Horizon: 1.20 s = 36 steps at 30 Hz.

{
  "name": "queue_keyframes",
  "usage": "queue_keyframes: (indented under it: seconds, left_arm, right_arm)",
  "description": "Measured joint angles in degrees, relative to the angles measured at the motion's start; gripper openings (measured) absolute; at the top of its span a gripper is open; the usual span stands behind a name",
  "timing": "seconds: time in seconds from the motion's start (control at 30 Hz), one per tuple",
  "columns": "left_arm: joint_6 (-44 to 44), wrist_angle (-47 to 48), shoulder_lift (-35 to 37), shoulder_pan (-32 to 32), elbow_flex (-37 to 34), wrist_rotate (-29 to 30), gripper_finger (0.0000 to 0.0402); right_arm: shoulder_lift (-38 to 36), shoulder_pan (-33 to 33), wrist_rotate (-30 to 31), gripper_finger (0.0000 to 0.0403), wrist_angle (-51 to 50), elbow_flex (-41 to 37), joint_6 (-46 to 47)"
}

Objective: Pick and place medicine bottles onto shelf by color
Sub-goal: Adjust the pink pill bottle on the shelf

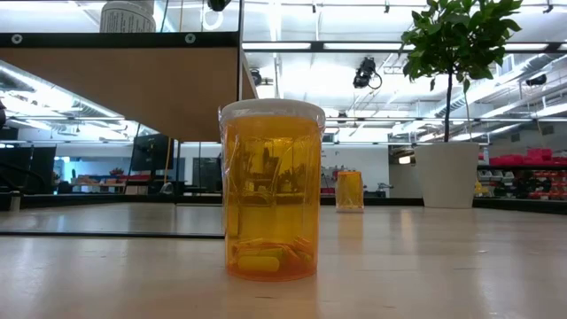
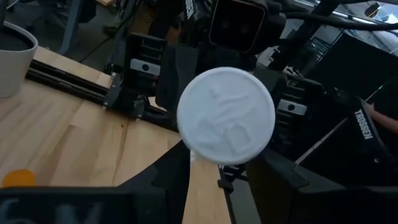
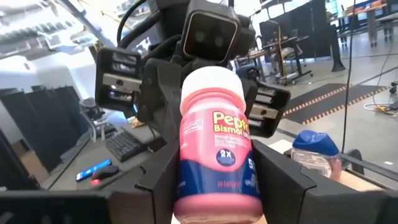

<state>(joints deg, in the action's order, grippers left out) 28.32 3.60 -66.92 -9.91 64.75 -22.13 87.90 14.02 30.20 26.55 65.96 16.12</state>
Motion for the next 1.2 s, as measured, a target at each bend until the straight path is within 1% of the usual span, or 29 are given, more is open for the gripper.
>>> queue_keyframes:
  seconds: [0.17,0.33,0.8,1.03,1.2]
  left_arm:
    - [-0.27,-0.20,0.07,0.00,0.00,0.00,0.0149]
    - [-0.50,-0.21,0.04,0.06,0.04,0.28,0.0147]
    - [-0.47,-0.60,-0.09,1.16,0.09,0.76,0.0134]
    - [1.01,-0.71,-1.14,1.13,0.20,0.71,0.0138]
    - [1.03,-0.38,-1.16,1.13,0.20,0.41,0.0132]
  right_arm:
    - [0.13,-0.02,-1.58,0.0187,-0.71,-0.11,0.00]
    - [0.34,-0.09,-4.77,0.0187,-4.23,-0.11,1.83]
    - [0.35,-0.84,-6.93,0.0187,-4.66,-0.20,1.42]
    - [0.35,-1.29,-6.91,0.0187,-6.01,-0.29,1.41]
    - [0.37,-1.18,-6.98,0.0187,-6.60,-0.24,0.78]
